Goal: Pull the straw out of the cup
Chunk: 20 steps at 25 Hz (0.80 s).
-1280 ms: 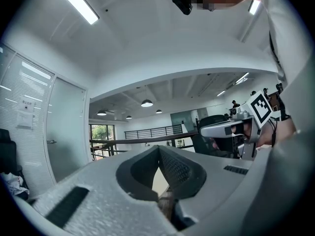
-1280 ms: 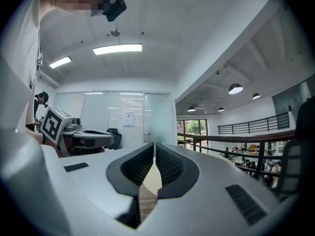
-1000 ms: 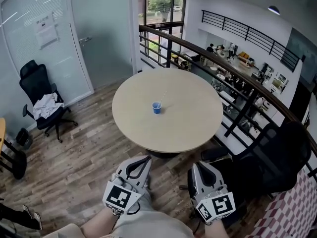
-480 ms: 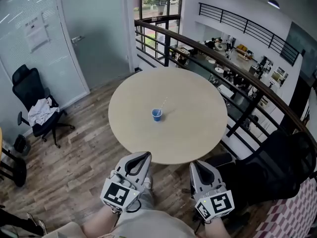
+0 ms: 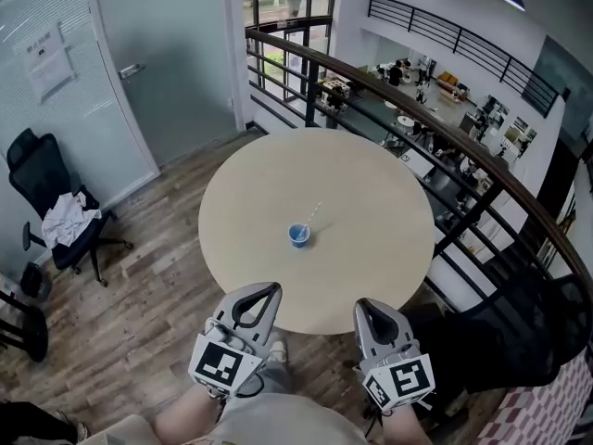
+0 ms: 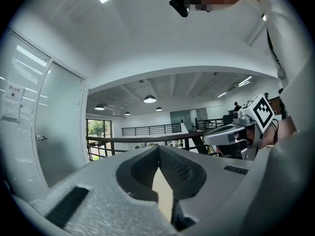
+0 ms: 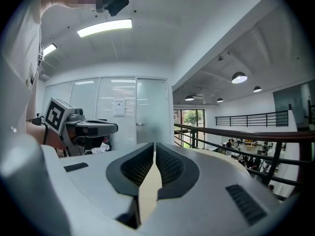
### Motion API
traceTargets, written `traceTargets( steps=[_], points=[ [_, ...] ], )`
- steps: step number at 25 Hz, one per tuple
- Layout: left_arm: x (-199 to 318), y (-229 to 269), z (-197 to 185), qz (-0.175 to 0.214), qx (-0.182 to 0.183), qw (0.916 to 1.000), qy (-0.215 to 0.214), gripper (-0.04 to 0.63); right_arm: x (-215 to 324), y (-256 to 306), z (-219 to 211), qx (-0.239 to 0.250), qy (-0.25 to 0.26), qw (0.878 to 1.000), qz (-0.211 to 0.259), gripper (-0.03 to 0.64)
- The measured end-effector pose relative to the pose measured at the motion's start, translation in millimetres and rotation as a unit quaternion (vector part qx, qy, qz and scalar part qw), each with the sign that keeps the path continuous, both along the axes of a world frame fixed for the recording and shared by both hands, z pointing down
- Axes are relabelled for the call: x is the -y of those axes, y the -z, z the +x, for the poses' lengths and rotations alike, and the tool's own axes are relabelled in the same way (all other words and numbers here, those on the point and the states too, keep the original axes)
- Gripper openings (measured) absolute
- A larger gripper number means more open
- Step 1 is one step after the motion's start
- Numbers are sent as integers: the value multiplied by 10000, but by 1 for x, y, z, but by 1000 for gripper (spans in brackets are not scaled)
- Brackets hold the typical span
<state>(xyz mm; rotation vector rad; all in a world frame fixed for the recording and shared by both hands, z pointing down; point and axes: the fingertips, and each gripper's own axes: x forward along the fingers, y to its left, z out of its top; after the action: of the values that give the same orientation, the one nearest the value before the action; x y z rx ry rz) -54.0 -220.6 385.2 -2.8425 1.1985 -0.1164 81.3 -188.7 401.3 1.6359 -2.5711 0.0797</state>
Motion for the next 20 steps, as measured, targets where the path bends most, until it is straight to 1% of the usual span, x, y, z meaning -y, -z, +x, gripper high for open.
traceTargets(
  steps=[3, 6, 9, 11, 12, 14, 16, 20],
  points=[
    [31, -4, -11, -19, 35, 9999, -107, 14, 29, 4, -10, -15, -89, 10000, 8, 29],
    [58, -4, -20, -170, 26, 9997, -194, 14, 56, 8, -17, 29, -251, 9997, -16, 29],
    [84, -5, -30, -175, 58, 9992, -350, 14, 80, 10, -25, 58, -393, 9992, -43, 29],
    [98, -5, -36, -278, 0, 9987, -419, 14, 93, 12, -30, -5, -470, 9989, -20, 29],
    [105, -5, -38, -261, -16, 9986, -469, 14, 100, 14, -32, -63, -507, 9987, 4, 29],
    [118, -4, -40, -139, 15, 9982, -578, 14, 112, 17, -34, -142, -577, 9982, 30, 29],
    [127, -4, -40, -95, 37, 9979, -641, 14, 121, 17, -34, -125, -634, 9979, 10, 29],
    [138, -5, -38, -279, -106, 9978, -586, 14, 134, 15, -34, -68, -639, 9979, -10, 29]
  ],
)
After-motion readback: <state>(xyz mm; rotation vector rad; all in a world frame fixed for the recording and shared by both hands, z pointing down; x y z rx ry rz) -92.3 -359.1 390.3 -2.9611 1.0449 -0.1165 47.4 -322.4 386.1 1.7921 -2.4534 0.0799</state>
